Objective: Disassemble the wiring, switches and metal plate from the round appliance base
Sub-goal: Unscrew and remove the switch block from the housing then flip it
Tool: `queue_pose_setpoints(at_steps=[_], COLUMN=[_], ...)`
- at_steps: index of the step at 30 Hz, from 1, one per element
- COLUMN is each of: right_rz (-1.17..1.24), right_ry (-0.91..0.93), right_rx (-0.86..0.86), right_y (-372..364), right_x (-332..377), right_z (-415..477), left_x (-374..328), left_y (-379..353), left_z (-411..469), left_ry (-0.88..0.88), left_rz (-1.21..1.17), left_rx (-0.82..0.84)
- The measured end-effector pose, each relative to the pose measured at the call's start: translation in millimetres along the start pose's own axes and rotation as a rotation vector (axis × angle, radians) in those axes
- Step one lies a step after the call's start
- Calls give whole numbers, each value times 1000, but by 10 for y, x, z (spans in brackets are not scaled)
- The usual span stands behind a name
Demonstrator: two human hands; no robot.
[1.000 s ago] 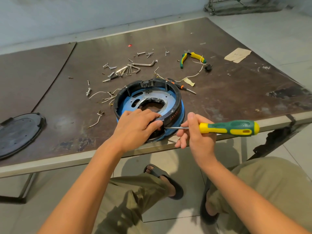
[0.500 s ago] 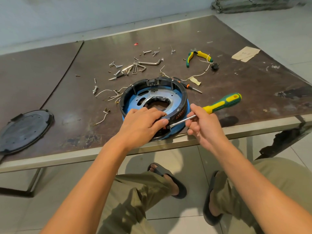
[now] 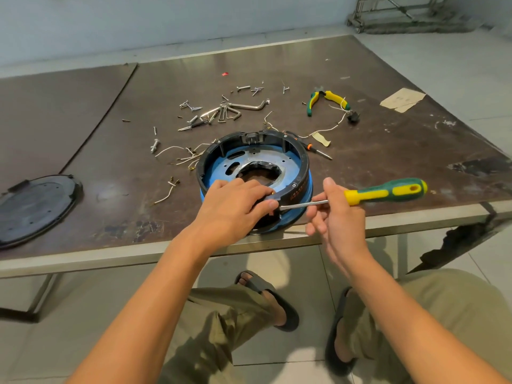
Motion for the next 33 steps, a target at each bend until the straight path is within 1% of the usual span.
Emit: queue_pose_setpoints(at_steps=[2,3,10,12,16,18,20,24,30,33], right_rz=[26,38,20,7,-87,-130,-177,-246,-286,-258], right_ry=[-141,-183,-273,-231,54,126,121,37,-40,-49], right_rx=[-27,-28,20,13,74,110,90,50,30,8], right_y=[4,-9,-62,-60,-36,-59,-65,-89,-114,-103], right_x=[-123,-152,-162,-120,94,158,167,166,114,79], right_z=[34,53,136,136,25,-68,-63,108,263,281], left_x=[-5,-8,-15,-11,-7,-2,2,-5,-15,-16], left_y=[0,-2,-4,4,4,-1,-4,9,5,-2], left_z=[0,1,-4,-10,-10,-12,-9,-11,-12,-9], left_ry=[0,0,-15,-16,-6,-5,-6,-8,-1,-2], left_rz=[3,3,-23,-32,-39,-32,-25,-40,-41,-40], left_rx=[8,14,35,35,17,7,6,11,17,24])
Point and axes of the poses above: each hand's wrist, its own z-axis towards the middle knuckle, its own y-axis out of the back of the hand, x = y × z, the point moved 9 cm from there along z, towards the middle knuckle, and after that the axes turned 14 degrees about y, right-handed, at the moved point
